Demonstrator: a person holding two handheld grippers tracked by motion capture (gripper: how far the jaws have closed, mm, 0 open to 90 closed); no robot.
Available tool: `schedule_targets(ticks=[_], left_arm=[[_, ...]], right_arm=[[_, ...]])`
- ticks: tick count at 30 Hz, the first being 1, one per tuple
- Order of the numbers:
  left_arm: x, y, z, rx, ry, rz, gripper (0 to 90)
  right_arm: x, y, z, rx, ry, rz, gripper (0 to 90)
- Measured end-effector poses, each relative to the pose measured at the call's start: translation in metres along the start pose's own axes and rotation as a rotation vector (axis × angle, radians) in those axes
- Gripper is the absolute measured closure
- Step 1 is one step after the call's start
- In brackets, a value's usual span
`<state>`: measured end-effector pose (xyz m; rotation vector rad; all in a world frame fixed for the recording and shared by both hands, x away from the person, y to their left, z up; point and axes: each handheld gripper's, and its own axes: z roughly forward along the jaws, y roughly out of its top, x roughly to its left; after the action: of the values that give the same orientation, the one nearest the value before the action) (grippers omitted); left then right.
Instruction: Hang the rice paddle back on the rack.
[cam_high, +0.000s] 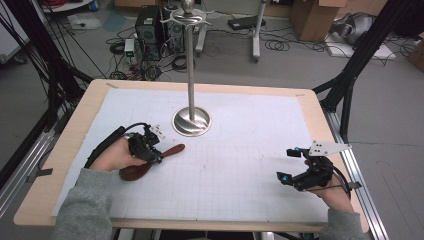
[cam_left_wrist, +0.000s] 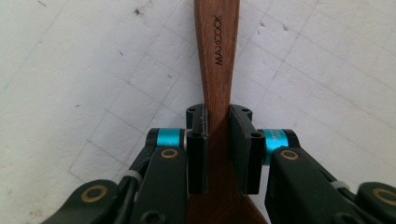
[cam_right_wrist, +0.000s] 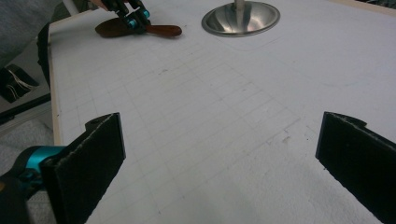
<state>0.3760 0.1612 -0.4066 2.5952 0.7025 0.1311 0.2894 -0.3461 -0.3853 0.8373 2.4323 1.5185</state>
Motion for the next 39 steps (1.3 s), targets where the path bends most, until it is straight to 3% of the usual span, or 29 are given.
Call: schedule_targets(ticks=[13,18,23,37,39], left_arm=[[-0.004,-0.008,-0.023,-0.093,0.020,-0.011,77.2],[-0.005,-0.011,-0.036,-0.128,0.092,-0.019,77.2],[-0.004,-0.014,-0.045,-0.202,0.104,-0.062,77.3],[0.004,-0.021,-0.071,-0.290,0.132,-0.112,77.4],[0.004,-0.019,-0.074,-0.295,0.157,-0.110,77.4]], right_arm=[[0.000,0.000,0.000,-0.005,-0.002,-0.005,0.0],[0.000,0.000,0.001,-0.002,-0.003,-0.004,0.0],[-0.002,0.000,0.002,-0.001,0.002,0.001,0.0],[-0.007,0.001,-0.003,-0.043,0.023,0.017,0.0],[-0.007,0.001,-0.003,-0.044,0.023,0.018,0.0]])
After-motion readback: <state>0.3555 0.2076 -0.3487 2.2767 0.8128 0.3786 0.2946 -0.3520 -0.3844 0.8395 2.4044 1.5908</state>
